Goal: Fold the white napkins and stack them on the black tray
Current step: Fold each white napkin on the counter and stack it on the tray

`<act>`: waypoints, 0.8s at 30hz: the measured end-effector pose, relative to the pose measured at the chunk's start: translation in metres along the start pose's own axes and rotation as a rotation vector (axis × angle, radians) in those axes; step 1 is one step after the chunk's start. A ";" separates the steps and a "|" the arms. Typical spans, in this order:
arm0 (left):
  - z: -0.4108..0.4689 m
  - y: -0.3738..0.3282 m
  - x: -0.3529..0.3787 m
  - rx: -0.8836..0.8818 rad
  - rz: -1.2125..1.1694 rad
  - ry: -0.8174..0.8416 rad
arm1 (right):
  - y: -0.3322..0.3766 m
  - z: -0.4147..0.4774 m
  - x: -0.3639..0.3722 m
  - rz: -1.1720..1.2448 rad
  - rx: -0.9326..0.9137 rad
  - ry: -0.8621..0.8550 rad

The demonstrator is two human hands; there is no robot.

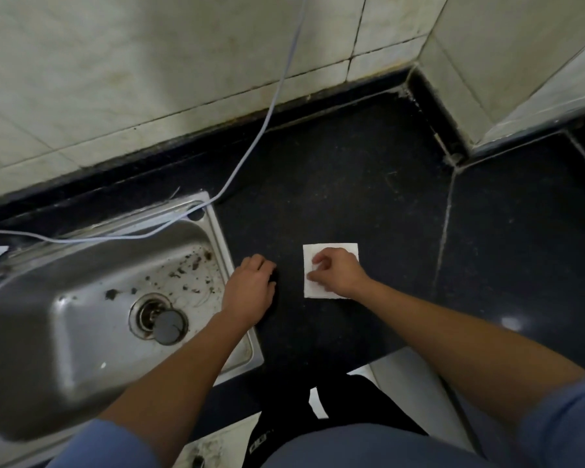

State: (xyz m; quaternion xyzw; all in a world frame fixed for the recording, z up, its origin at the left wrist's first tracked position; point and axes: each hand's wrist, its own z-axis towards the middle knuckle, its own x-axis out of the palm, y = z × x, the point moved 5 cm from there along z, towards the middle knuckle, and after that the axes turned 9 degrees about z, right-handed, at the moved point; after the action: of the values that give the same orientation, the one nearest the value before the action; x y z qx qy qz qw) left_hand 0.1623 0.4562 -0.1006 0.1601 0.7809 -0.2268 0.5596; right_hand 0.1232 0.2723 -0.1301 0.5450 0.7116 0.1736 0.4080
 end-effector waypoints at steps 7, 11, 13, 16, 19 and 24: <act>0.029 -0.071 0.004 0.310 0.171 0.114 | -0.018 -0.017 -0.051 -0.666 -0.336 -0.085; 0.035 -0.068 0.018 0.262 0.256 0.247 | -0.032 -0.016 -0.050 -0.841 -0.263 0.017; 0.033 -0.062 0.023 0.237 0.240 0.264 | -0.032 -0.023 -0.050 -0.869 -0.343 -0.038; 0.031 -0.060 0.026 0.227 0.229 0.264 | -0.040 -0.046 -0.036 -0.873 -0.636 -0.095; 0.032 -0.059 0.028 0.220 0.223 0.255 | -0.069 -0.068 -0.021 -0.838 -0.759 -0.079; 0.031 -0.058 0.030 0.223 0.216 0.241 | -0.092 -0.083 -0.024 -0.845 -0.759 -0.081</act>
State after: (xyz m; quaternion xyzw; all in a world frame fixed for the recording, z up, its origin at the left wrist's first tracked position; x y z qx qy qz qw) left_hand 0.1483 0.3900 -0.1275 0.3301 0.7905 -0.2296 0.4619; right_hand 0.0024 0.2353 -0.1338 0.0344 0.7393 0.2178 0.6363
